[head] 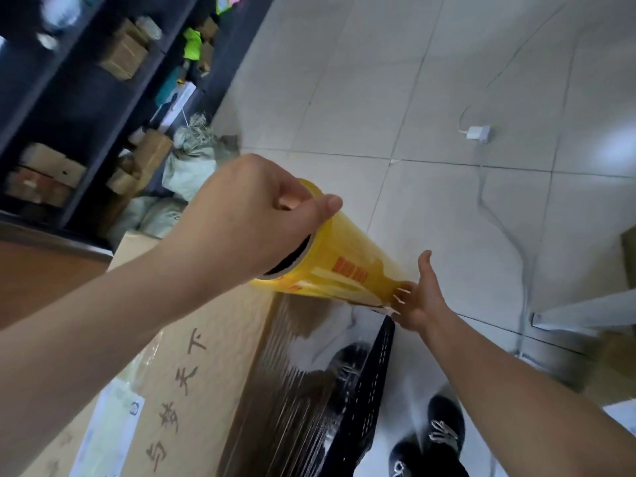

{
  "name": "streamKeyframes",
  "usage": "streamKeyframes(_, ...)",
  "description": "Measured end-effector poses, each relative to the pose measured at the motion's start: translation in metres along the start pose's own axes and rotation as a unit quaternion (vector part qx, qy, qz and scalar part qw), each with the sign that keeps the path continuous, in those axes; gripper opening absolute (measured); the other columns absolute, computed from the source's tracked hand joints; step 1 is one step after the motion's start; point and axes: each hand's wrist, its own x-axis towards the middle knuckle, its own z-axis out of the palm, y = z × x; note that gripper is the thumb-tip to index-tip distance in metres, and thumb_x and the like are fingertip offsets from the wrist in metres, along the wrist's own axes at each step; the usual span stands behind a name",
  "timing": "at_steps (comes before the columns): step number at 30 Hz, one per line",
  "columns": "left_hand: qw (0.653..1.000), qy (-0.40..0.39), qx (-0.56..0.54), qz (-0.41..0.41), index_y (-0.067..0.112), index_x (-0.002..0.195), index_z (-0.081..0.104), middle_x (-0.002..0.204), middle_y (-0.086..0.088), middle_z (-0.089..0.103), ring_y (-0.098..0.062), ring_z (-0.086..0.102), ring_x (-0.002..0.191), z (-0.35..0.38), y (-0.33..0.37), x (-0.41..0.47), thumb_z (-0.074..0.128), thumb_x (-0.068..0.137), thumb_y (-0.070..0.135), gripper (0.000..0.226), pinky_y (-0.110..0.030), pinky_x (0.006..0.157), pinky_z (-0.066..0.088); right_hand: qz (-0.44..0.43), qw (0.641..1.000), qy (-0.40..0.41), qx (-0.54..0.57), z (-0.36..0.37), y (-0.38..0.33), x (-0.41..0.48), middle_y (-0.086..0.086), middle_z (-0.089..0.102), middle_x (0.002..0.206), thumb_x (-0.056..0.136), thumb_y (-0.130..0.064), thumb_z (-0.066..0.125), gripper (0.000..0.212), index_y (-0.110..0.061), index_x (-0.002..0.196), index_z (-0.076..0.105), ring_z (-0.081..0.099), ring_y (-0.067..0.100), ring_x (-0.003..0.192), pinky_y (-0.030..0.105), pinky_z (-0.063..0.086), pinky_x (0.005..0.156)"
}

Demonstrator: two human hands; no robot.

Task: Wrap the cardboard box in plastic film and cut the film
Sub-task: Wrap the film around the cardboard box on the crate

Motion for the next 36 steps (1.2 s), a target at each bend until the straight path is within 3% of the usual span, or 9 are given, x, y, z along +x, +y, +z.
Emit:
streamKeyframes(3, 1.000, -0.012, -0.003, 0.012, 0.008, 0.053, 0.061, 0.045, -0.001, 0.047, -0.018, 0.042, 0.041, -0.006, -0.011, 0.005, 0.055, 0.081, 0.048, 0.049, -0.020, 0.041, 0.027, 0.006, 1.000, -0.006, 0.000, 0.009, -0.012, 0.006, 0.008, 0.058, 0.094, 0.079, -0.081, 0.031, 0.088, -0.004, 0.117, 0.051, 0.057, 0.020, 0.083, 0.037, 0.044, 0.066)
streamKeyframes(6, 0.998, -0.023, -0.054, -0.015, 0.019, 0.046, 0.040, 0.048, 0.001, 0.031, -0.011, 0.029, 0.043, -0.011, -0.021, 0.011, 0.060, 0.079, 0.037, 0.042, -0.023, 0.047, 0.023, 0.013, 1.000, -0.017, -0.001, 0.015, -0.021, 0.015, 0.010, 0.059, 0.113, 0.077, -0.084, 0.032, 0.099, -0.003, 0.132, 0.046, 0.051, 0.024, 0.118, 0.045, 0.026, 0.112)
streamKeyframes(8, 0.995, -0.028, -0.087, -0.034, 0.012, 0.052, 0.036, 0.053, 0.000, 0.027, -0.010, 0.025, 0.049, -0.012, -0.026, 0.015, 0.062, 0.076, 0.033, 0.041, -0.028, 0.052, 0.023, 0.018, 1.000, -0.018, 0.001, 0.020, -0.026, 0.020, 0.009, 0.060, 0.110, 0.076, -0.084, 0.032, 0.096, -0.004, 0.125, 0.047, 0.047, 0.024, 0.126, 0.045, 0.013, 0.118)
streamKeyframes(10, 0.993, -0.032, -0.105, -0.052, -0.006, 0.061, 0.045, 0.061, -0.022, 0.035, -0.015, 0.032, 0.055, -0.011, -0.032, 0.021, 0.063, 0.072, 0.036, 0.047, -0.035, 0.051, 0.029, 0.027, 0.999, -0.018, -0.004, 0.025, -0.032, 0.024, 0.010, 0.060, 0.109, 0.075, -0.085, 0.033, 0.097, -0.005, 0.129, 0.047, 0.046, 0.024, 0.128, 0.045, 0.010, 0.119)
streamKeyframes(12, 0.989, -0.039, -0.125, -0.066, -0.017, 0.078, 0.056, 0.067, -0.029, 0.051, -0.027, 0.043, 0.058, -0.010, -0.036, 0.027, 0.061, 0.067, 0.044, 0.062, -0.046, 0.057, 0.047, 0.031, 0.999, -0.018, -0.016, 0.029, -0.038, 0.027, 0.011, 0.058, 0.122, 0.072, -0.087, 0.034, 0.105, -0.004, 0.135, 0.043, 0.045, 0.024, 0.129, 0.045, 0.008, 0.119)
streamKeyframes(19, 0.974, -0.113, -0.178, -0.077, -0.003, 0.092, 0.069, 0.092, -0.027, 0.068, -0.044, 0.066, 0.084, -0.007, -0.031, 0.033, 0.065, 0.068, 0.046, 0.055, -0.059, 0.080, 0.054, 0.042, 0.998, -0.026, -0.042, 0.034, -0.053, 0.039, 0.012, 0.056, 0.131, 0.074, -0.087, 0.029, 0.104, -0.005, 0.135, 0.047, 0.045, 0.025, 0.130, 0.041, 0.014, 0.116)
streamKeyframes(22, 0.973, -0.124, -0.188, -0.049, 0.019, 0.095, 0.077, 0.089, -0.002, 0.076, -0.024, 0.072, 0.085, -0.002, -0.015, 0.036, 0.070, 0.074, 0.035, 0.027, -0.045, 0.078, 0.058, 0.049, 0.997, -0.030, -0.053, 0.037, -0.055, 0.042, 0.012, 0.059, 0.117, 0.077, -0.084, 0.029, 0.096, -0.007, 0.132, 0.048, 0.058, 0.026, 0.110, 0.039, 0.042, 0.090)
streamKeyframes(25, 0.976, -0.125, -0.178, -0.031, 0.022, 0.096, 0.078, 0.089, 0.004, 0.076, -0.017, 0.072, 0.084, 0.002, -0.007, 0.046, 0.067, 0.078, 0.028, 0.022, -0.040, 0.075, 0.058, 0.060, 0.997, -0.023, -0.033, 0.043, -0.056, 0.045, 0.010, 0.060, 0.097, 0.078, -0.081, 0.035, 0.085, -0.008, 0.118, 0.051, 0.061, 0.023, 0.085, 0.036, 0.046, 0.061)
streamKeyframes(36, 0.888, -0.130, -0.383, -0.221, 0.041, 0.090, 0.077, 0.093, 0.007, 0.078, -0.010, 0.074, 0.091, 0.014, -0.073, 0.069, 0.079, 0.071, 0.001, 0.044, -0.015, 0.074, 0.055, 0.118, 0.989, -0.049, -0.071, 0.073, -0.054, 0.096, 0.014, 0.061, 0.095, 0.080, -0.080, 0.030, 0.084, -0.009, 0.119, 0.051, 0.061, 0.030, 0.084, 0.041, 0.049, 0.062)
